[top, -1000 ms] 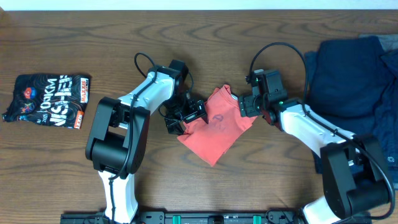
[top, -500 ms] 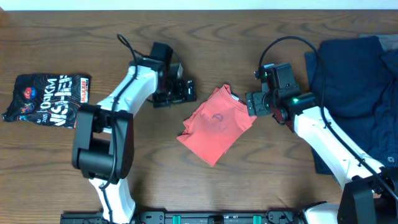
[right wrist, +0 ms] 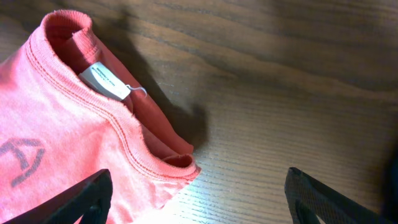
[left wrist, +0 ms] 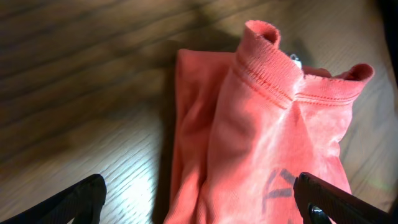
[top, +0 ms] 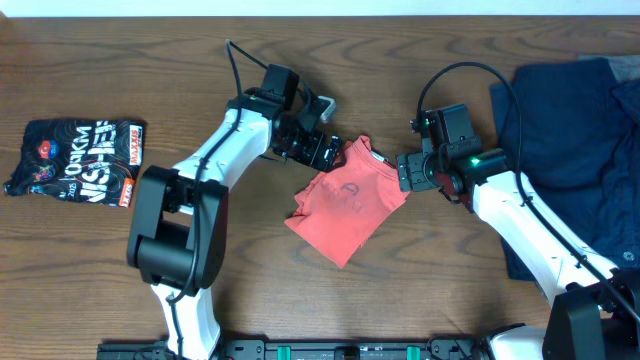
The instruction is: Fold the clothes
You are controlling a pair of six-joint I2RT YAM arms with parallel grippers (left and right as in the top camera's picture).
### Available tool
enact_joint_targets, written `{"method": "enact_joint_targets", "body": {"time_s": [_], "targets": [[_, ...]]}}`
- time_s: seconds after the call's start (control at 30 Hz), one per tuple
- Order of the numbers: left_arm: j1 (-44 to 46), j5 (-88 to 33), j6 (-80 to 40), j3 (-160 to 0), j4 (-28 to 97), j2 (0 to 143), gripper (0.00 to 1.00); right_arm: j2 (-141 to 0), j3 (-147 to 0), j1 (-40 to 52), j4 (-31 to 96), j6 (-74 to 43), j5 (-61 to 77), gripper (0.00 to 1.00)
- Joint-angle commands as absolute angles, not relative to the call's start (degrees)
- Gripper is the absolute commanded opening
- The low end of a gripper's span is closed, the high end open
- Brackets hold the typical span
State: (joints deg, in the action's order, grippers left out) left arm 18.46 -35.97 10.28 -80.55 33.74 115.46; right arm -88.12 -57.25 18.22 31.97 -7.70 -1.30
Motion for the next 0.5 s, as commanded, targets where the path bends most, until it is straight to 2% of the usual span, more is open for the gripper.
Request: {"method": "enact_joint_targets", "body": {"time_s": [0.0, 0.3, 0.4, 0.47], "targets": [[19.46, -39.22, 10.94, -81.34, 33.06, 118.56, 0.98, -88.01, -57.65, 17.74, 32.23, -8.97, -1.06, 0.86], [23.38, -41.43, 9.1, -81.34, 32.51, 125.19, 0.98, -88.01, -57.65, 17.74, 33.28, -9.17, -1.06, 0.85], [23.97, -42.7, 9.13, -81.34, 32.56, 125.47, 0.74, -88.01, -57.65, 17.74, 33.95, -9.17, -1.08, 0.84], [23.92, -42.68, 9.13, -81.36, 32.21, 125.4, 0.47, -88.01, -57.65, 17.74, 34.13, -9.17, -1.08, 0.84]]}}
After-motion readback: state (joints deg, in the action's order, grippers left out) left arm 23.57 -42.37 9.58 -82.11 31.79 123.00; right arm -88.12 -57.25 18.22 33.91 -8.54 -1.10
